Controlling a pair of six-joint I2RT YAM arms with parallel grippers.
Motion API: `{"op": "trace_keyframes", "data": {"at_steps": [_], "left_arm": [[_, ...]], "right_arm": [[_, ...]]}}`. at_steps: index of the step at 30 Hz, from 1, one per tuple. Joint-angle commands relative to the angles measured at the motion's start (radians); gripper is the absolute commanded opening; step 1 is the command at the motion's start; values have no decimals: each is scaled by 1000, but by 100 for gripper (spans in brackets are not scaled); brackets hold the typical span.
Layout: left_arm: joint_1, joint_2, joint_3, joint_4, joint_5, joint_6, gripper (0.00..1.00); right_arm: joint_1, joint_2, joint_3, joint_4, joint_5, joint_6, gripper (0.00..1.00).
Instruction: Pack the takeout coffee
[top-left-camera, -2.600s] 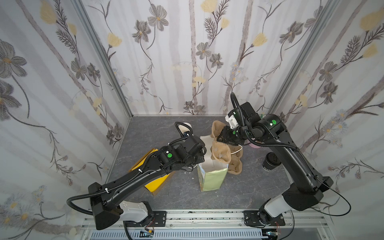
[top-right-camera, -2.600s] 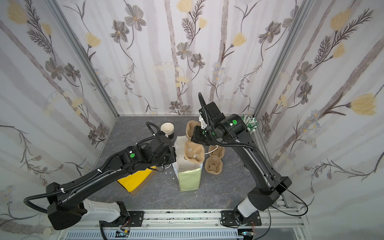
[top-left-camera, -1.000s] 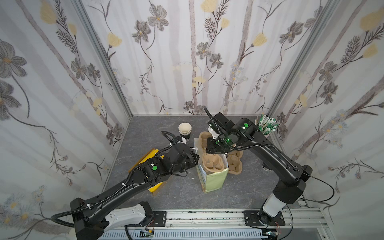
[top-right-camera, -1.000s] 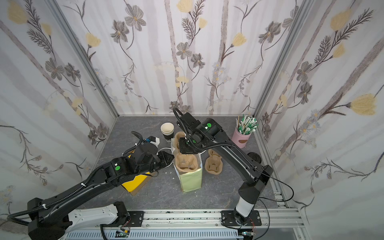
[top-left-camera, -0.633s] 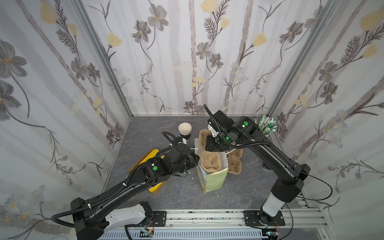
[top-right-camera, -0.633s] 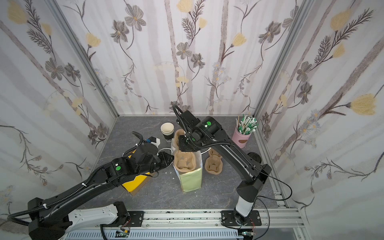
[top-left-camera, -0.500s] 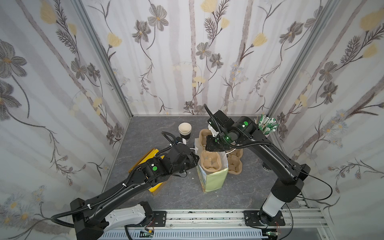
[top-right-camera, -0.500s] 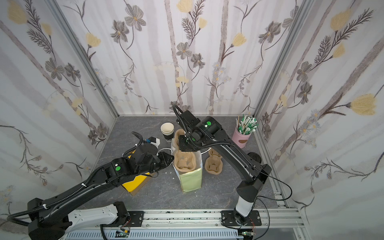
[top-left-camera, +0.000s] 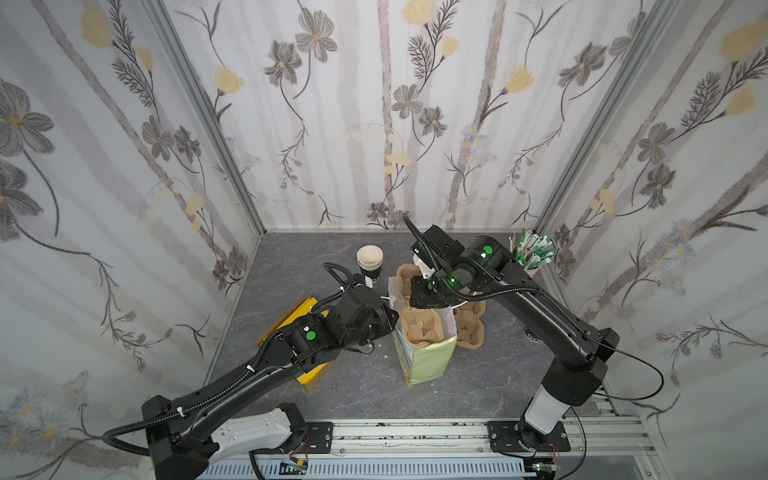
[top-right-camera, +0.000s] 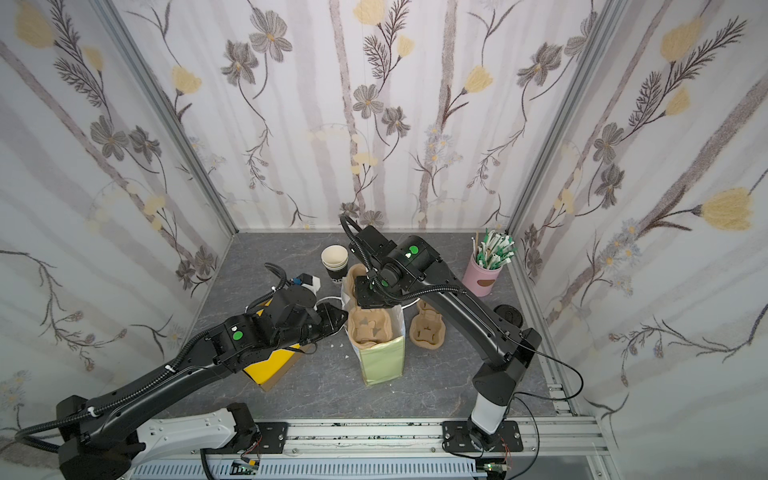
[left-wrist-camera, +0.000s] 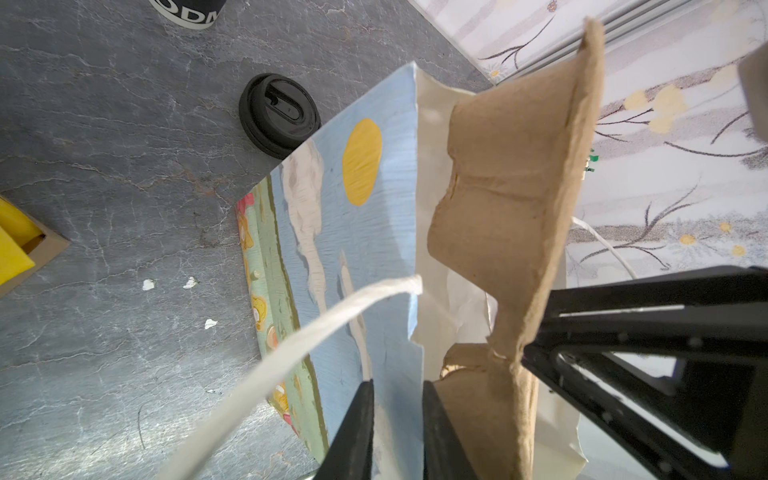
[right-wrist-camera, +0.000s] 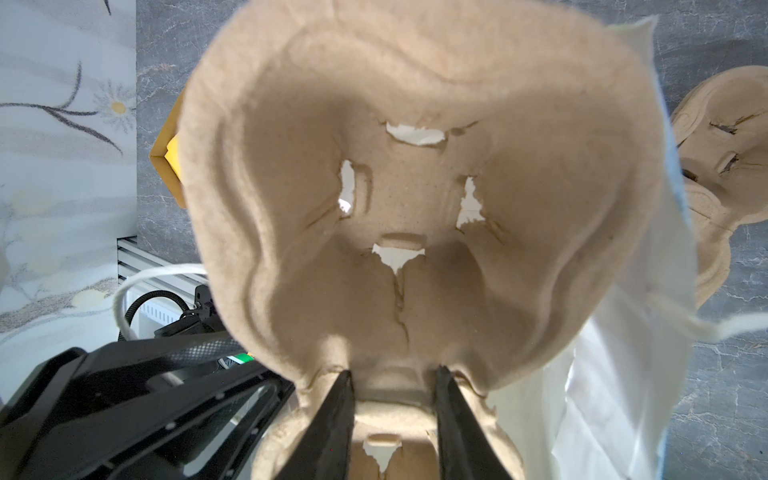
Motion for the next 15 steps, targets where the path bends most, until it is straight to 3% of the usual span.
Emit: {"op": "trace_keyframes", "data": {"at_steps": [1, 15], "left_arm": [[2, 5, 6, 18, 5, 8, 22], [32, -4, -4, 18, 13, 5, 22]], "right_arm": [[3, 2, -5, 4, 23, 1, 33], [10, -33, -51, 4, 21, 11, 32]]}}
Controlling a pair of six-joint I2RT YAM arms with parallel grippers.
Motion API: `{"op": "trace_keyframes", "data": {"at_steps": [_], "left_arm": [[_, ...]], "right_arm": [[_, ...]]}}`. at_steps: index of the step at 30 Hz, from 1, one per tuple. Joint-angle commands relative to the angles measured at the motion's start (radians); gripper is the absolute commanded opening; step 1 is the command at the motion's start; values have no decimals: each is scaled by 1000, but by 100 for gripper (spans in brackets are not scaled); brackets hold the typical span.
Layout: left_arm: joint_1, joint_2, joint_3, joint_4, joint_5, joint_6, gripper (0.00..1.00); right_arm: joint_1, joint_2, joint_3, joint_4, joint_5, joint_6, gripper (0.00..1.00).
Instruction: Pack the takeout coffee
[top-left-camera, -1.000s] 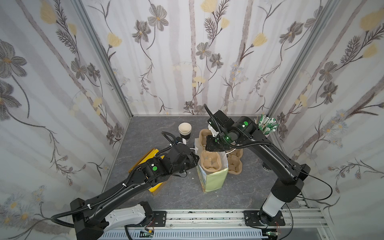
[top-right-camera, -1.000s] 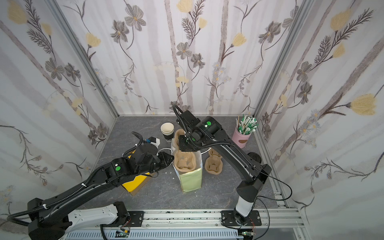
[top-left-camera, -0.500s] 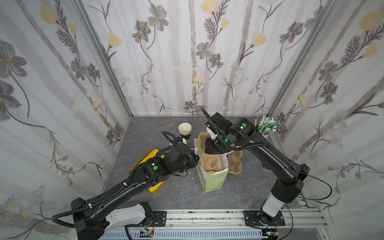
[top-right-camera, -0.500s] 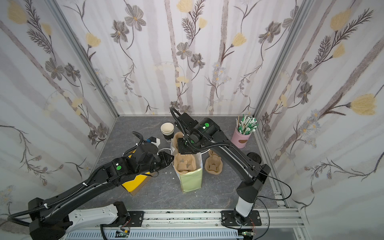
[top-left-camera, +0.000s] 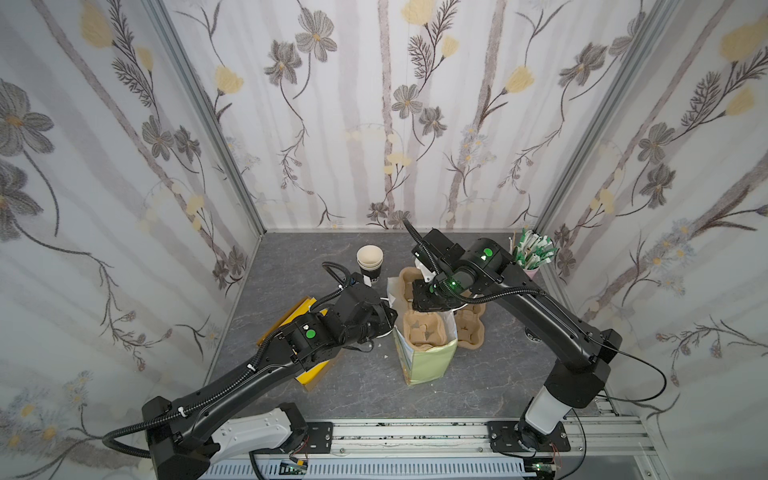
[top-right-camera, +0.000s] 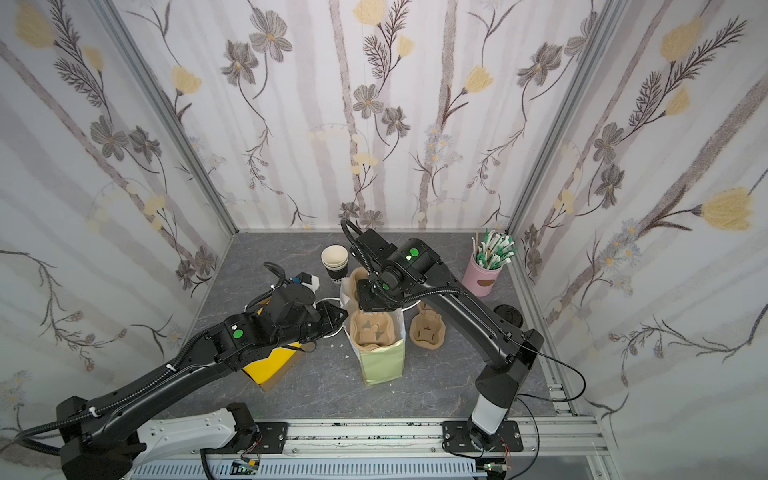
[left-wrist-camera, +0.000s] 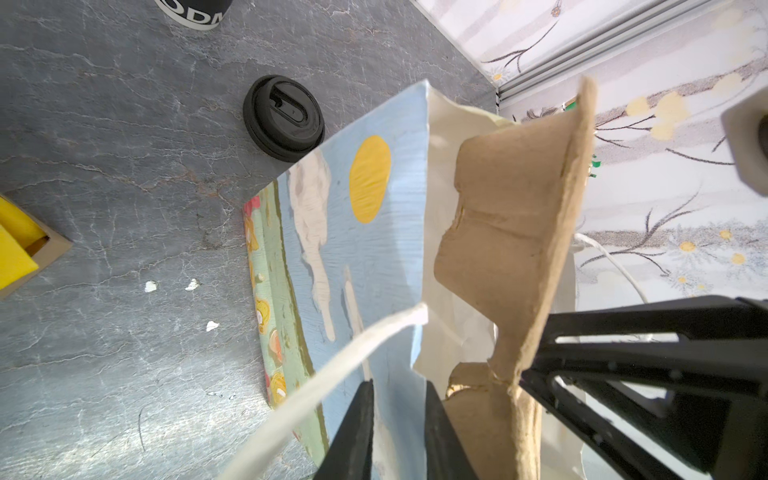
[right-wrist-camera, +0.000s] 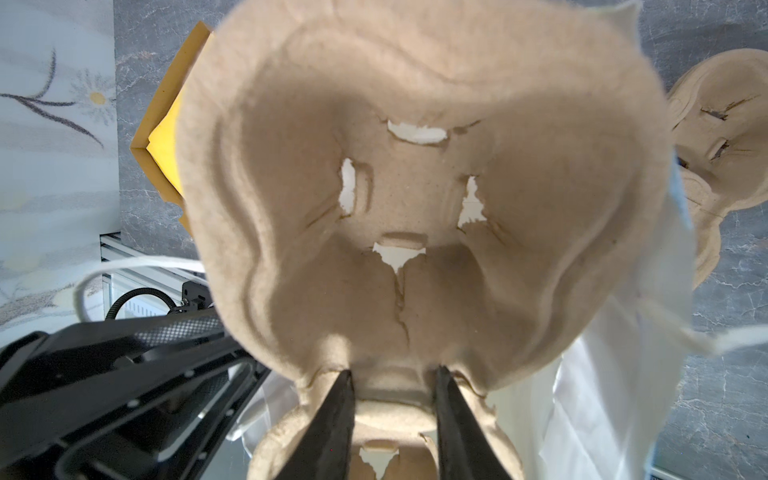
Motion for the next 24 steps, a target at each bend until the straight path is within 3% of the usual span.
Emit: {"op": "trace_keyframes", "data": {"at_steps": [1, 24], "left_arm": [[6, -2, 4, 13, -3, 9, 22], [20, 16, 22, 14, 8, 42, 10]], "right_arm": [[4, -9, -7, 9, 16, 7, 32], [23, 34, -49, 9, 27, -11, 32]]}}
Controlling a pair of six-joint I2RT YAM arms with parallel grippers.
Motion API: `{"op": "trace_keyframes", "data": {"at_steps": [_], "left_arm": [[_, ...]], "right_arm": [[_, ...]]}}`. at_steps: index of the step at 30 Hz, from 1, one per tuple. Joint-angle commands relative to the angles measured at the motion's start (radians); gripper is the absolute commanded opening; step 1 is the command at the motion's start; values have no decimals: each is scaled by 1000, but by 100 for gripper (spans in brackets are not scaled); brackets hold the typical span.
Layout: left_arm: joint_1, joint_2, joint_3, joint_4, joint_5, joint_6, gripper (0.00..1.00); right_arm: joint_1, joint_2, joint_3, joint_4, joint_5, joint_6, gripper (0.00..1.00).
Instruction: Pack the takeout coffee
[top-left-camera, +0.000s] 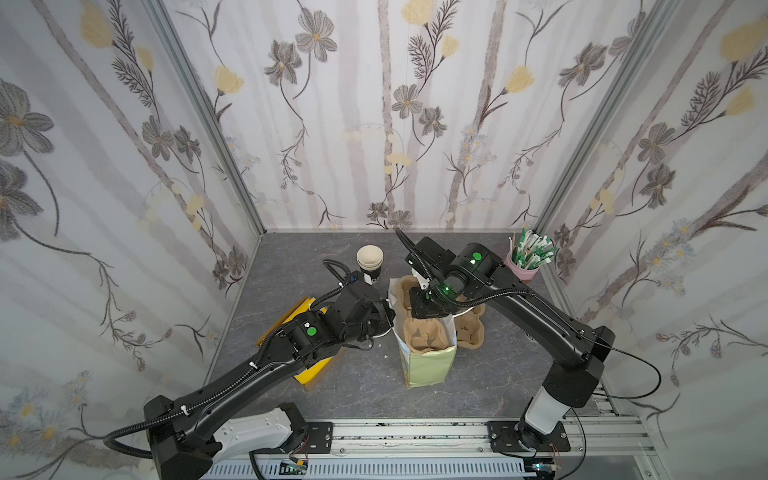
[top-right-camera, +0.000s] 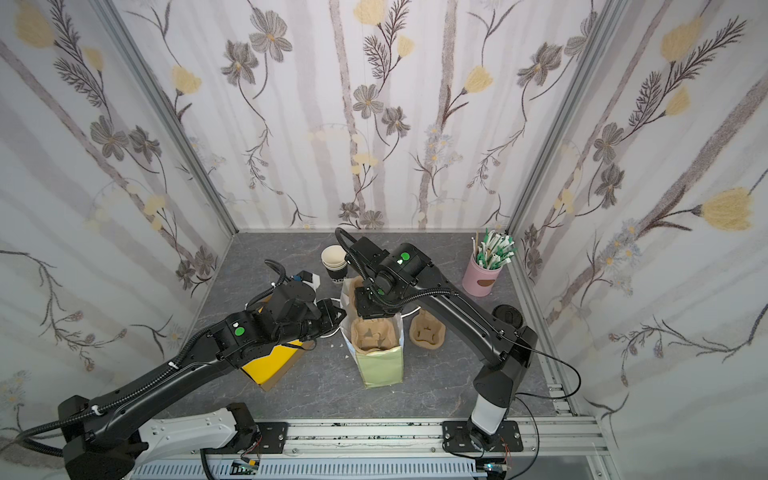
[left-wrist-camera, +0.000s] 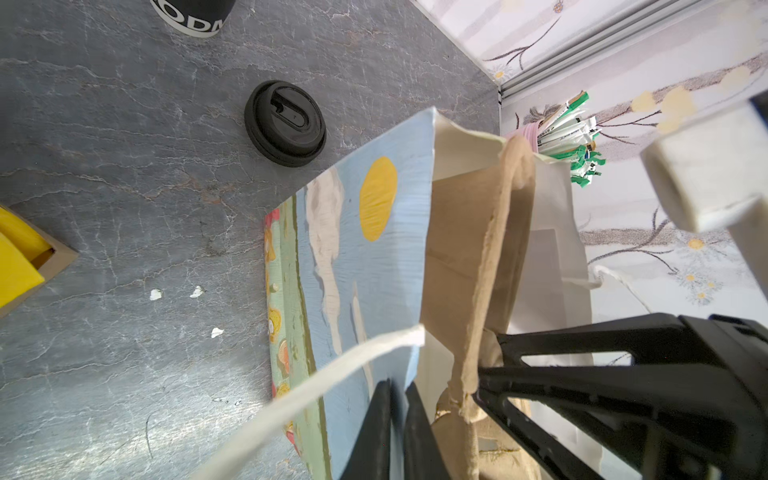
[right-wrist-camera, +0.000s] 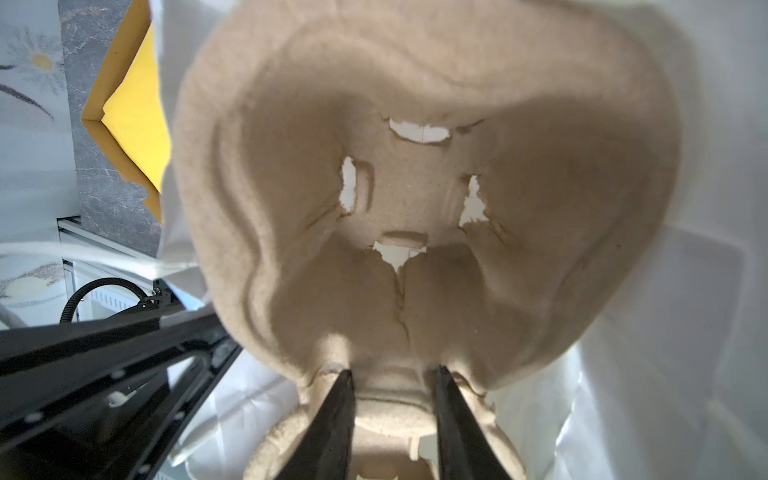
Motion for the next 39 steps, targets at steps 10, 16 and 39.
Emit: {"op": "trace_keyframes", "data": {"at_steps": [10, 16, 39], "left_arm": [[4, 6, 24, 15, -6, 14, 6], [5, 6, 15, 17, -24, -13, 1], [5, -4, 14, 18, -34, -36, 0]], "right_arm": [[6, 30, -2, 12, 23, -10, 32], [22, 14, -8, 9, 18, -8, 32], [32, 33, -65, 50, 45, -5, 32]]}}
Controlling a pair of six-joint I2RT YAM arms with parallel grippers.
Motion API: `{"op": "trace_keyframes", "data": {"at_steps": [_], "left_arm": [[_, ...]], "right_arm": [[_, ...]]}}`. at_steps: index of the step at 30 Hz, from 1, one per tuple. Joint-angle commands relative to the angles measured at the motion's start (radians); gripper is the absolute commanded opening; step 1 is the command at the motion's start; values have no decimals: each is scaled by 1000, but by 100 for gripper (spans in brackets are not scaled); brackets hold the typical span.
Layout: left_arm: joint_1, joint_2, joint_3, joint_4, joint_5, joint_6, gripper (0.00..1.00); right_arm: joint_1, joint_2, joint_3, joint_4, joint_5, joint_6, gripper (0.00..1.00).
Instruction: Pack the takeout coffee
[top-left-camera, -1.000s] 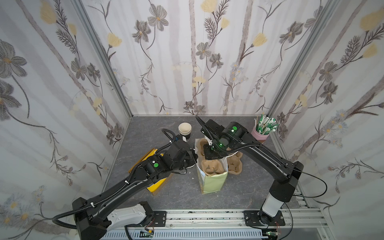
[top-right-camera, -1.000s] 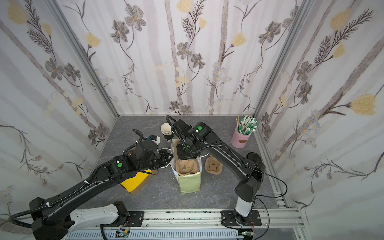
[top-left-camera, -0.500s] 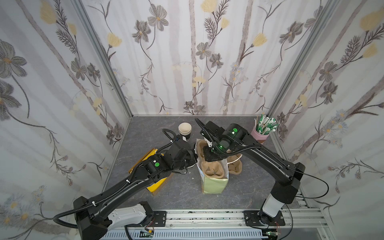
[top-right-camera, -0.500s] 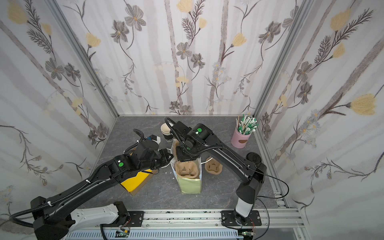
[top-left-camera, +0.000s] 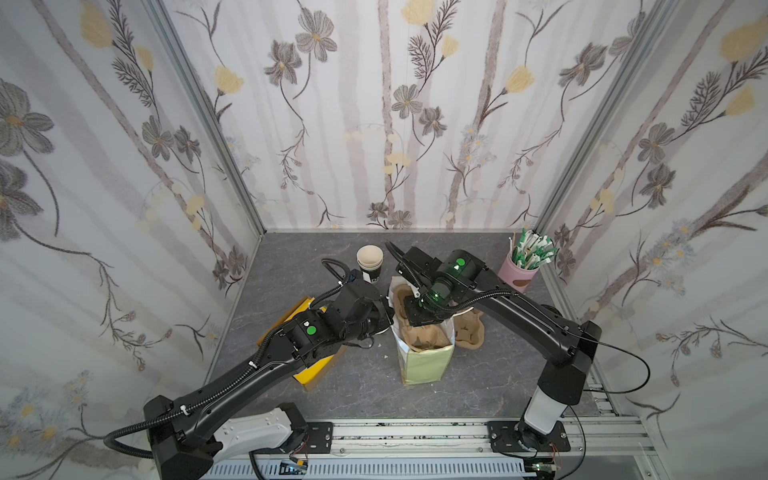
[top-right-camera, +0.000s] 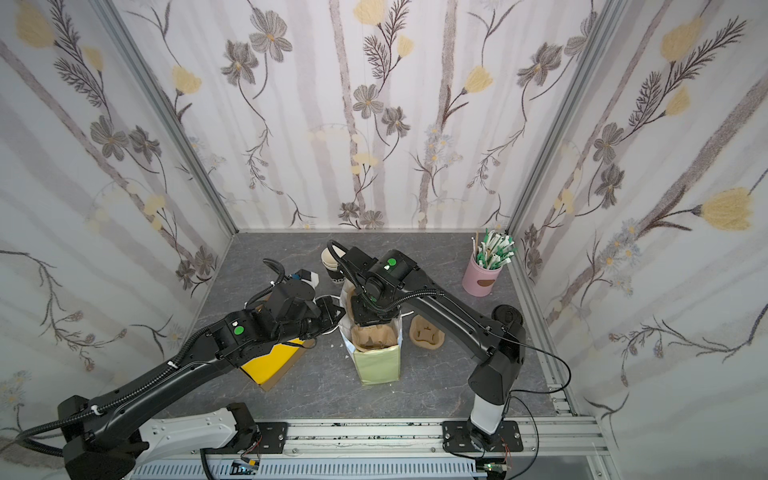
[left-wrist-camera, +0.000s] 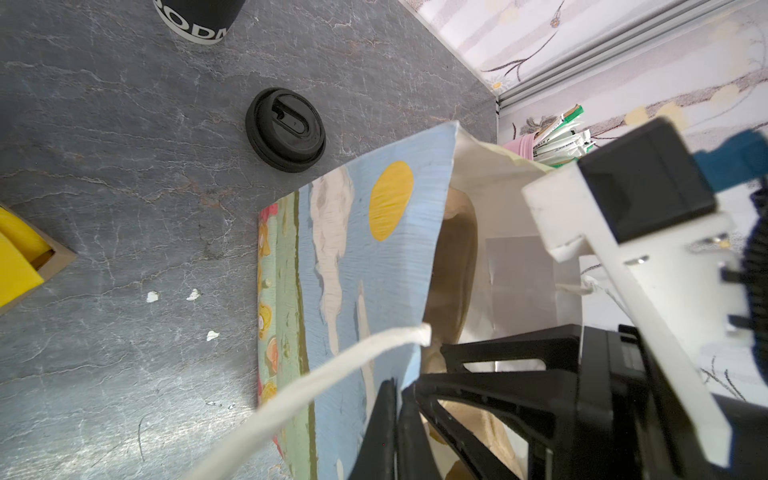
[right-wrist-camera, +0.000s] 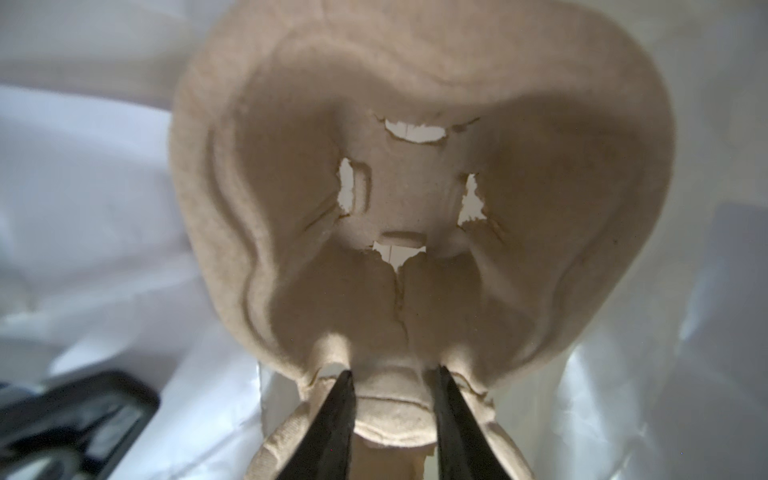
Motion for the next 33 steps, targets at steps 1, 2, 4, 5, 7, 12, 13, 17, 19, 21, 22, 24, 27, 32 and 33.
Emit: {"op": "trace_keyframes", "data": {"at_steps": [1, 2, 4, 5, 7, 12, 13, 17, 19, 21, 22, 24, 27, 32, 33], "left_arm": [[1, -4, -1, 21, -25, -17, 0], [1, -3, 0, 21, -30, -19, 0], [2, -1, 2, 21, -37, -28, 0], [1, 0, 0, 20, -43, -33, 0], [1, 1, -3, 19, -51, -47, 0], [2, 1, -11, 20, -66, -73, 0], [1, 1, -11, 19, -68, -74, 0], [0, 5, -6, 21, -68, -69, 0], [2, 4, -6, 20, -68, -69, 0], [1, 1, -7, 19, -69, -69, 0], [0, 2, -7, 19, -68, -70, 0], [2, 2, -6, 19, -67, -69, 0], [1, 1, -7, 20, -61, -65, 0], [2, 1, -6, 19, -54, -55, 0], [2, 1, -4, 20, -53, -54, 0]], "right_arm": [[2, -3, -9, 32, 24, 2, 32], [3, -8, -16, 34, 25, 0, 32], [3, -17, -28, 39, 25, 0, 32], [4, -23, -36, 44, 25, 2, 32], [6, -33, -50, 53, 23, 5, 32], [13, -49, -79, 69, 18, 10, 32], [15, -49, -88, 74, 16, 11, 32], [18, -50, -110, 90, 6, 10, 32], [19, -47, -113, 95, 4, 8, 32], [21, -43, -113, 97, 1, 8, 32], [21, -41, -113, 98, 1, 6, 32], [21, -37, -115, 103, 0, 6, 32], [21, -31, -116, 109, 3, 7, 32], [20, -19, -113, 122, 17, 15, 32], [20, -18, -114, 125, 21, 17, 32]]}}
